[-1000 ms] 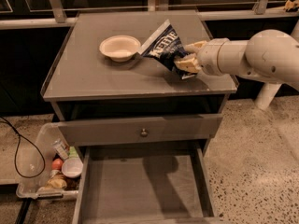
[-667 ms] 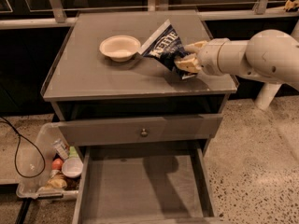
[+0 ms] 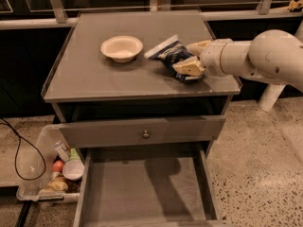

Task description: Pick blue chip bag from middle drawer and place on counter

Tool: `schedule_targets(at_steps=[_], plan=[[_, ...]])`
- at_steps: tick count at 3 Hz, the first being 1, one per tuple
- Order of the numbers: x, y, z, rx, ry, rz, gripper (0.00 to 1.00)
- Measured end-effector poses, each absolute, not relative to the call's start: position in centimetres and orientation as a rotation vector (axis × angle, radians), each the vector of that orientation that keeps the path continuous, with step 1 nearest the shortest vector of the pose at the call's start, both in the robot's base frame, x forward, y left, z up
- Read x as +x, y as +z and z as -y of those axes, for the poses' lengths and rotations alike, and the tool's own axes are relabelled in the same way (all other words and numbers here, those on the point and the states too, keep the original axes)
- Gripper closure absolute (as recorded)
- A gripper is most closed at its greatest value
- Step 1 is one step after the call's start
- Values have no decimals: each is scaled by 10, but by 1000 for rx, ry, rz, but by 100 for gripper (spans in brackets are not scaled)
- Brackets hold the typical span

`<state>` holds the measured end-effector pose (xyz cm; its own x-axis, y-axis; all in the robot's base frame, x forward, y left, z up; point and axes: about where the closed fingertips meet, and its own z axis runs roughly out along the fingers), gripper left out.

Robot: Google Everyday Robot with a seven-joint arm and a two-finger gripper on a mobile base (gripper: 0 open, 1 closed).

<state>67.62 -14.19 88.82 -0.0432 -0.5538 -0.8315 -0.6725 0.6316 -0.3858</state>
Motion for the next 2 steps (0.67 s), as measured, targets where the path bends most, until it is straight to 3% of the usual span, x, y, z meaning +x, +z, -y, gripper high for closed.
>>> schedule_targets(at_steps=[1, 2], plan=[[676, 888, 142, -1010, 129, -1708, 0], [676, 888, 142, -1010, 129, -1708, 0]])
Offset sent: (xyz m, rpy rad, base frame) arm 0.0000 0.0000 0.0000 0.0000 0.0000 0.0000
